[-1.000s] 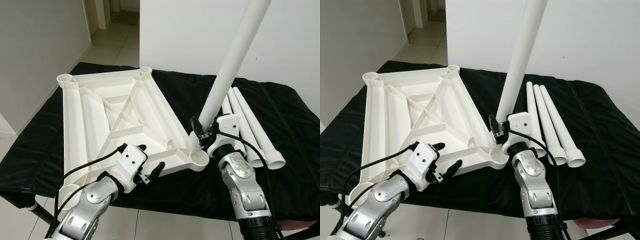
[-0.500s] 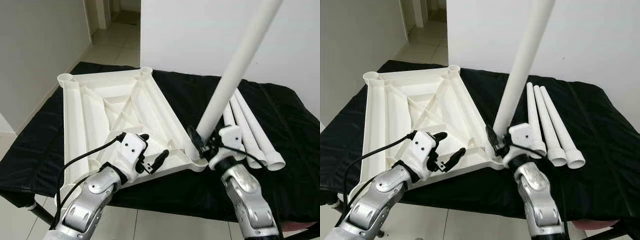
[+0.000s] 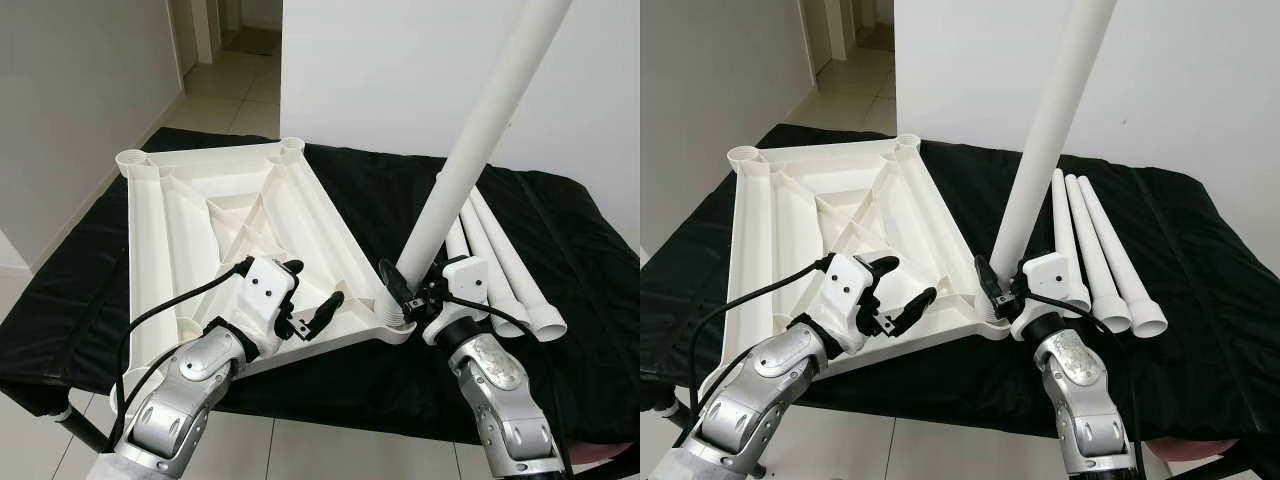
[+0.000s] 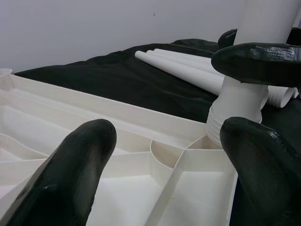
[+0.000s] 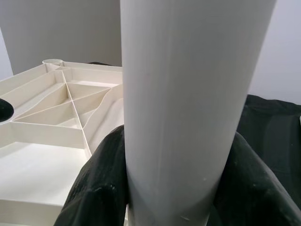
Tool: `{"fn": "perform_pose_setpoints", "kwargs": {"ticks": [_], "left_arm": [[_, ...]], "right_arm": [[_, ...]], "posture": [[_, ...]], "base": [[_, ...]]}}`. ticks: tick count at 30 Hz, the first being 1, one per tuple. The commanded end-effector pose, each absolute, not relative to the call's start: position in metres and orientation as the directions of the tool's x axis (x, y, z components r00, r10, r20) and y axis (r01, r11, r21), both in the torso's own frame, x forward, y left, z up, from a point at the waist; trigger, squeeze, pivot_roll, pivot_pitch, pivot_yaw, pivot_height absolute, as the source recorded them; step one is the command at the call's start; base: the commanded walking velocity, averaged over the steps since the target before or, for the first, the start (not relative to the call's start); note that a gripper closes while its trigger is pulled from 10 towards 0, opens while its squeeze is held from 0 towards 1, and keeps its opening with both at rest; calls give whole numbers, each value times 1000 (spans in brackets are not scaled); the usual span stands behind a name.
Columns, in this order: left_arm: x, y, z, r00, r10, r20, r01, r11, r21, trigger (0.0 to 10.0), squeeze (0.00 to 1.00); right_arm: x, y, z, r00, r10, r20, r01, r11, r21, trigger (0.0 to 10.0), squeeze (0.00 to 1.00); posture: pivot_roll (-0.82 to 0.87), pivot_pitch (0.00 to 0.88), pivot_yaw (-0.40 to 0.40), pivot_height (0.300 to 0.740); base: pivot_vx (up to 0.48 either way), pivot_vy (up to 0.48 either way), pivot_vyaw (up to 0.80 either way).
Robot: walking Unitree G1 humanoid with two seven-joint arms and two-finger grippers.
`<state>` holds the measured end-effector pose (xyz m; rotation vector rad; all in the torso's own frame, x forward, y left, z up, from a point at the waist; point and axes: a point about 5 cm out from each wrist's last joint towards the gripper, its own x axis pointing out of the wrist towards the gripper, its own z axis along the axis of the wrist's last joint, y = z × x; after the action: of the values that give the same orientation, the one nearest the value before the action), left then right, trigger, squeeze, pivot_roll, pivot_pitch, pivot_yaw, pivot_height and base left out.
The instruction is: Building children table
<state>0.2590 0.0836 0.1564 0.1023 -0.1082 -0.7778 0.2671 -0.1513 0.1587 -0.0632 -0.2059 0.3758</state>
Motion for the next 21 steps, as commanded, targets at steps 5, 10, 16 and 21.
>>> {"fn": "perform_pose_setpoints", "kwargs": {"ticks": [5, 10, 16, 21], "left_arm": [[259, 83, 158, 667, -743, 52, 733, 667, 132, 10000, 0], [258, 83, 158, 667, -743, 52, 733, 668, 130, 10000, 0], [259, 82, 159, 663, -747, 53, 737, 663, 129, 10000, 0], [258, 82, 159, 660, -749, 54, 740, 661, 125, 10000, 0]], "right_arm": [[265, -161, 138, 935, 342, 95, -335, 938, -86, 10000, 0], [263, -161, 135, 935, 345, 85, -338, 937, -88, 10000, 0], [252, -155, 129, 889, 456, 42, -446, 884, -140, 10000, 0], [245, -149, 121, 832, 555, -12, -550, 821, -157, 10000, 0]], "posture": [[-5, 0, -48, 740], [-8, 0, -47, 740], [-11, 0, -45, 740], [-14, 0, -41, 740]], "base": [[0, 0, 0], [0, 0, 0], [0, 0, 0], [0, 0, 0]]}}
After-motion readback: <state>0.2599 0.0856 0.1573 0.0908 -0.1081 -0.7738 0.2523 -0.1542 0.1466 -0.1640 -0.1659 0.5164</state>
